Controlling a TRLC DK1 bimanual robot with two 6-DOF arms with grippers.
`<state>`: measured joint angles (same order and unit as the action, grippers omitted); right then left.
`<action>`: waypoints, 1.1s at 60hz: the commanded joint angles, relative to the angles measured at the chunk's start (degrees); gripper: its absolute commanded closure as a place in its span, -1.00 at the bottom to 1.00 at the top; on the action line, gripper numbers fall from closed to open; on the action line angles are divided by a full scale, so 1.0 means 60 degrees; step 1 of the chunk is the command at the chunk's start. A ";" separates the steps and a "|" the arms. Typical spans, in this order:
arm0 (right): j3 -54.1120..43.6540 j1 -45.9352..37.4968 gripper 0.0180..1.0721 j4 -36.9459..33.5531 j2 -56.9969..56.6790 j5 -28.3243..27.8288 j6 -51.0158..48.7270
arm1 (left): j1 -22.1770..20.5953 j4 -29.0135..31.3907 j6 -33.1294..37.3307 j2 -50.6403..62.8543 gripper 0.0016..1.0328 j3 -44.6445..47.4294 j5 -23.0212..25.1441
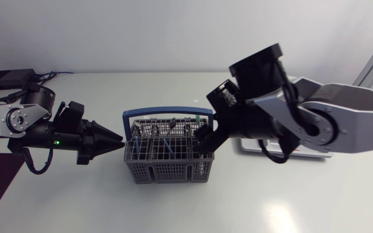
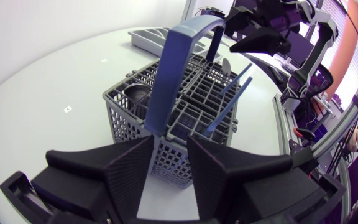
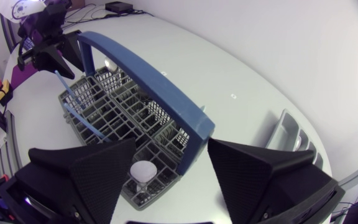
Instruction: Unload the cutlery basket into the drawer organizer.
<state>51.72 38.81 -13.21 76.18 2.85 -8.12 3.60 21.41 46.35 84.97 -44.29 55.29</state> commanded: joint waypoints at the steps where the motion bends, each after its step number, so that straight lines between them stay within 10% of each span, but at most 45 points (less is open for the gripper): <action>1: -0.0344 0.0021 -0.93 -0.0405 -0.1008 0.0008 0.0181 | 0.0119 0.0167 0.0215 -0.0363 0.11 0.0307 0.0146; 16: -0.1135 -0.1326 -0.62 -0.1284 -0.2253 -0.0475 -0.0214 | 0.0499 0.0563 0.0859 -0.0509 0.11 0.0395 -0.0279; 30: -0.1941 -0.2410 0.49 -0.0508 -0.1725 -0.0973 -0.0492 | 0.0426 0.0548 0.1299 -0.0026 0.11 0.0483 -0.0850; 66: -0.0813 -0.0901 0.51 0.0459 0.1087 -0.0929 0.0504 | -0.0980 0.0416 0.0654 0.0150 0.11 -0.0103 -0.1363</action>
<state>44.25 32.21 -11.38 80.97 -2.63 -7.20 -1.69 24.14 51.09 84.62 -42.92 46.37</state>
